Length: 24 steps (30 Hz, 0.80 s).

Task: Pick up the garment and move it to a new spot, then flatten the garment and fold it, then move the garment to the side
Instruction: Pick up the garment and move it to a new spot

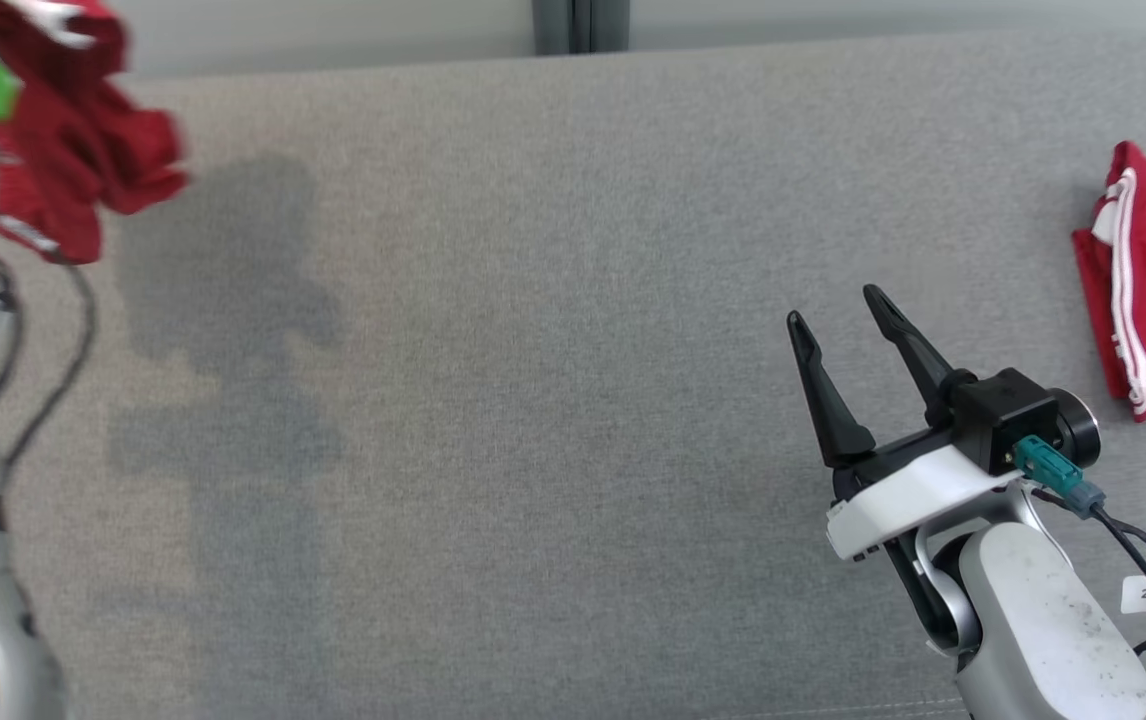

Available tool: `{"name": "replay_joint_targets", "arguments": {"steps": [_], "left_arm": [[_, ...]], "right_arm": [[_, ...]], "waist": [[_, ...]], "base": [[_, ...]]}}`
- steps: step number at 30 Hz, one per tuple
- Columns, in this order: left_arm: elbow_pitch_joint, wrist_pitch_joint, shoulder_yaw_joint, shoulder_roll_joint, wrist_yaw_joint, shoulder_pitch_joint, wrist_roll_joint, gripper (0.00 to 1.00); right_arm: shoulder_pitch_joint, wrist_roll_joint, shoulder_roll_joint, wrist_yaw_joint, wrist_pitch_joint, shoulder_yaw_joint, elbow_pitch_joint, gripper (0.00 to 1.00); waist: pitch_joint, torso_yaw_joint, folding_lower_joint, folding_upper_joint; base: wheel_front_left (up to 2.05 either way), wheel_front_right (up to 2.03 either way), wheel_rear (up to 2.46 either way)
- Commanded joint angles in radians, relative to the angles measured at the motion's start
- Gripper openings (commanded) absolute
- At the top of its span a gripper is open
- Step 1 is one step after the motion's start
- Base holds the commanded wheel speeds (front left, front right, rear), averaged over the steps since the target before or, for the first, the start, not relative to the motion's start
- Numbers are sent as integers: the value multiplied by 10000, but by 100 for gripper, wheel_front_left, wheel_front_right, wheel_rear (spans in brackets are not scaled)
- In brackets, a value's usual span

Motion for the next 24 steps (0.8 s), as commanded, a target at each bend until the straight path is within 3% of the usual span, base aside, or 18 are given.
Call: {"name": "replay_joint_targets", "arguments": {"steps": [1, 7, 12, 17, 24], "left_arm": [[-451, 70, -195, -195, -79, 374, -20, 0], [-2653, 273, -1298, -1560, -266, 1834, -381, 0], [-3504, 59, -2498, -2154, -292, 3174, -291, 0], [-2868, -576, -3460, -2331, -207, 4148, -58, 0], [-785, -1474, -4745, -2406, 27, 4709, 146, 0]], "right_arm": [[178, 39, 31, -16, -54, 19, 37, 100], [326, 72, 120, -16, 6, -24, 14, 100], [389, 121, 144, -16, 66, 53, -33, 100], [341, 130, 273, -16, 15, 33, -93, 100], [284, 147, 349, -16, -79, 18, 20, 100]], "waist": [[-782, -354, 0, 0], [-930, -1002, 0, 0], [-730, -1672, 0, 0], [-450, -2387, 0, 0], [-202, -2746, 0, 0]], "base": [[0, 0, 0], [0, 0, 0], [0, 0, 0], [0, 0, 0], [0, 0, 0]]}}
